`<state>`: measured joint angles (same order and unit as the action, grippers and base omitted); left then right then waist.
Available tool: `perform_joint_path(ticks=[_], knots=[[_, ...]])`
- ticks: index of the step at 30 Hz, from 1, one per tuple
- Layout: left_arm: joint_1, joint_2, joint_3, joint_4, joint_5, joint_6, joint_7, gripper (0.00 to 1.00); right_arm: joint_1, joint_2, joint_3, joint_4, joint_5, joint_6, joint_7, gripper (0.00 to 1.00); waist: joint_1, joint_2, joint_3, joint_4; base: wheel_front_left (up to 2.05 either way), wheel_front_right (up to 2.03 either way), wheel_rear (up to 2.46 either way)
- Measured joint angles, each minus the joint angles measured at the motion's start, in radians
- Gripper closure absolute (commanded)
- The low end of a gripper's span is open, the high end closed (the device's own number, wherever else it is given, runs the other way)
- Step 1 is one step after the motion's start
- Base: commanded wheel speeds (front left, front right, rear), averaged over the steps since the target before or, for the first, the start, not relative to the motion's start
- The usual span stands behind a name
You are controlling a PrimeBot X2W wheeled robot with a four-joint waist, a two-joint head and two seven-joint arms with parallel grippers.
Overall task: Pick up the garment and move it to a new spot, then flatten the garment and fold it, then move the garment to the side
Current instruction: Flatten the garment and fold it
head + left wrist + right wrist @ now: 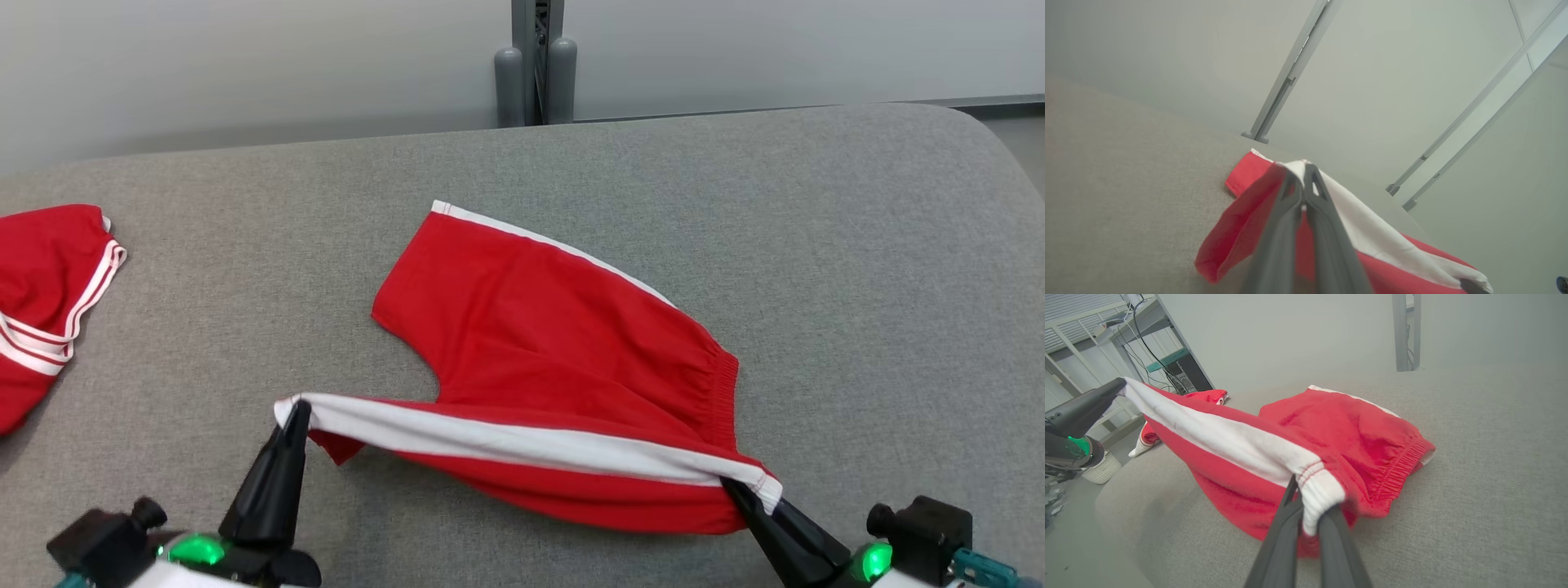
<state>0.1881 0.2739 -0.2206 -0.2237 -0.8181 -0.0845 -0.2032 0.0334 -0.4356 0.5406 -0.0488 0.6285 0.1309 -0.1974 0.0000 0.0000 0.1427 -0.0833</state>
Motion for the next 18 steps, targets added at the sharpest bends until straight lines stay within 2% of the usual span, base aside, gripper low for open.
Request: perform_joint_path(ticks=[6,18], knots=[[-0.23,0.012,-0.034,0.154,0.01,-0.023,0.028,1.0,-0.083,0.04,0.007,0.077,0.026,0.0,-0.018,1.0,0.0,0.0001,0.02,-0.02,0.0,0.0,0.0],[-0.651,0.046,-0.125,0.507,0.026,-0.042,0.075,1.0,-0.288,0.182,0.014,0.248,0.042,0.0,-0.041,1.0,0.0,0.0,0.138,-0.103,0.0,0.0,0.0]])
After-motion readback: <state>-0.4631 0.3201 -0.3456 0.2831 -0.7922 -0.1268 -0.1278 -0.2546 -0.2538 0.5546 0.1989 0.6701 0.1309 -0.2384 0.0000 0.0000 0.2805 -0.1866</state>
